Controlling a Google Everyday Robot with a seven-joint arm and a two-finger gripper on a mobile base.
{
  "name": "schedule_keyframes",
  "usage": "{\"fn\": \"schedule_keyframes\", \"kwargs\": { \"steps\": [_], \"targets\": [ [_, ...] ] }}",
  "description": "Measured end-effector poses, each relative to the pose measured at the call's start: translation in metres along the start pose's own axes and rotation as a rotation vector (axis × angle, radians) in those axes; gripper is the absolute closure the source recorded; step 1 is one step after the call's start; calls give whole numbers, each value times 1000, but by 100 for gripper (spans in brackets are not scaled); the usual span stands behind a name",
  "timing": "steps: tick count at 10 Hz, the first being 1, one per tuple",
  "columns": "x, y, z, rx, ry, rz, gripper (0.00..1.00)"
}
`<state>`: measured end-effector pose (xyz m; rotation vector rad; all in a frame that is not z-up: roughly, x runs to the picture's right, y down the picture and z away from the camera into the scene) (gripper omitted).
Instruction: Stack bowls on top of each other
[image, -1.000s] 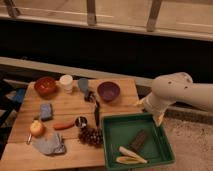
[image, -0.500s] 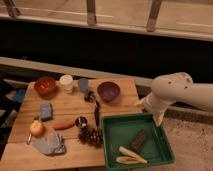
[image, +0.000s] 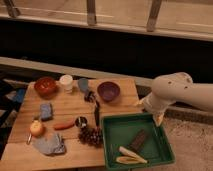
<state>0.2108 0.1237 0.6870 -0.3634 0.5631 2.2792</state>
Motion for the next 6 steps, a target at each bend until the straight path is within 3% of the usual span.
{"fn": "schedule_keyframes", "kwargs": {
  "steps": [5, 6],
  "targets": [
    [1, 0, 0, 1, -1, -5, 20],
    [-1, 1, -3, 6, -18, -25, 20]
  ]
}}
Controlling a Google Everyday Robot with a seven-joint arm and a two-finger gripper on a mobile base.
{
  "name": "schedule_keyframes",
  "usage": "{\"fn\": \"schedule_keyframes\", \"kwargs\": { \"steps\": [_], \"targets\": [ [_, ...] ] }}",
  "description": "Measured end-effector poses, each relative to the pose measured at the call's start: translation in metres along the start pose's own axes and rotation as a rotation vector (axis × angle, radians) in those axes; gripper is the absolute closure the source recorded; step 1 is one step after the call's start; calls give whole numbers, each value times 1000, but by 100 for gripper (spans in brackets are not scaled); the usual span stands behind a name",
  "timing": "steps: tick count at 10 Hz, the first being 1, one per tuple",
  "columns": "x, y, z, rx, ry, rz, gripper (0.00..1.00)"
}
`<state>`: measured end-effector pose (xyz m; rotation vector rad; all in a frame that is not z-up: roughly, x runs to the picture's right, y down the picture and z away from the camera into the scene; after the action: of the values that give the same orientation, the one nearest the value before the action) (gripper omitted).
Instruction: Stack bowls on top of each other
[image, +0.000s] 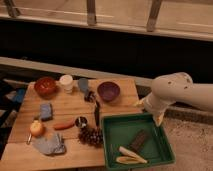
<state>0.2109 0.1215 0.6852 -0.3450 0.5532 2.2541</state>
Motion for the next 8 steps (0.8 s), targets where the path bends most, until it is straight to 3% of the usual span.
{"fn": "schedule_keyframes", "kwargs": {
  "steps": [2, 4, 6, 8],
  "targets": [
    [5, 22, -7, 1, -38, -65, 20],
    [20, 62, -11, 0, -62, -147, 20],
    [44, 114, -6, 0, -68, -228, 20],
    [60, 143, -2, 1, -65, -267, 20]
  ]
}}
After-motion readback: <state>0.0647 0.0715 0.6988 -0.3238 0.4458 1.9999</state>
